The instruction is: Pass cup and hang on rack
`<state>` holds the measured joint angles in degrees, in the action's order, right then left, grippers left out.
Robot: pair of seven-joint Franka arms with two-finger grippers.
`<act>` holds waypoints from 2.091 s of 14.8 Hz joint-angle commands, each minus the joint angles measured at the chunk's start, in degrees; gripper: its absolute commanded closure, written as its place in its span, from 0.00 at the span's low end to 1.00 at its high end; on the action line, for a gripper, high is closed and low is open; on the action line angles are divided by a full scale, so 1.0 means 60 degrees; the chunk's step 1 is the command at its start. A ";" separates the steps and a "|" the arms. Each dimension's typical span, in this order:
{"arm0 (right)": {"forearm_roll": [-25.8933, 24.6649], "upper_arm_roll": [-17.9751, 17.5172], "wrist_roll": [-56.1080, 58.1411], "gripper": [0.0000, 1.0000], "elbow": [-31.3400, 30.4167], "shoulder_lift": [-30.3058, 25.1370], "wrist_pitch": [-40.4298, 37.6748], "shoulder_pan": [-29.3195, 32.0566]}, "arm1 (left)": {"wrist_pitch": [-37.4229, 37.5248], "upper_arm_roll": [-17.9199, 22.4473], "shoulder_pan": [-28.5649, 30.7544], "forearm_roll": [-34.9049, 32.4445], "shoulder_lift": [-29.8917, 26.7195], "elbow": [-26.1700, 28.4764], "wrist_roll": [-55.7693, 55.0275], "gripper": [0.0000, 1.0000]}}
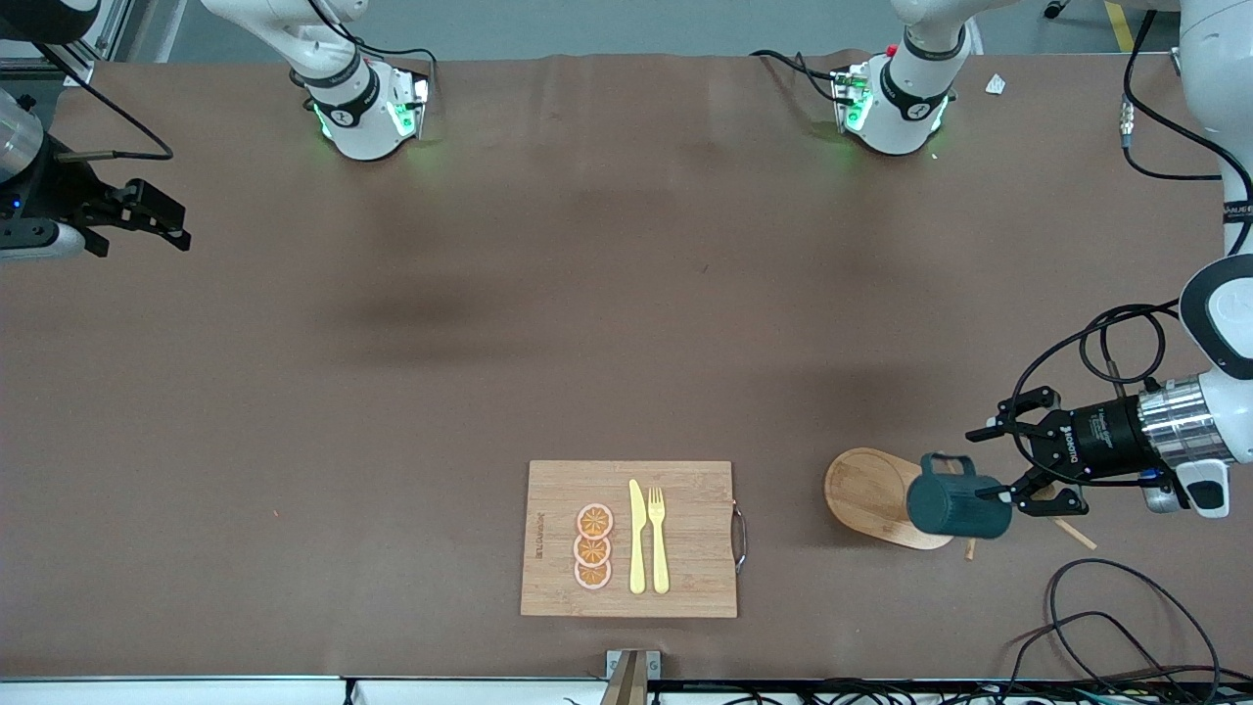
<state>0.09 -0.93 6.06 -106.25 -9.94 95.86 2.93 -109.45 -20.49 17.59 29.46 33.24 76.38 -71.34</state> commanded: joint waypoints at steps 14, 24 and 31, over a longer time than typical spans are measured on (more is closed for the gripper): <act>0.0000 -0.0080 0.0176 0.00 0.0189 0.0089 -0.0127 0.0142 | 0.3356 -0.2314 0.0026 -0.6533 -0.2653 -0.0088 0.6127 0.00; 0.0000 -0.0080 0.0176 0.00 0.0189 0.0089 -0.0127 0.0156 | 0.4941 0.2339 -0.3338 -0.5409 -0.5025 0.0977 0.9853 0.00; 0.0000 -0.0080 0.0176 0.00 0.0189 0.0089 -0.0127 0.0156 | 0.4355 0.2347 -0.3417 -0.5173 -0.6008 0.2429 1.0176 0.00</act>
<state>0.09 -0.93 6.21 -106.02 -9.87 95.78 3.02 -81.40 -4.58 -4.29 -2.35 0.18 86.78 -11.09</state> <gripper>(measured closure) 0.000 0.000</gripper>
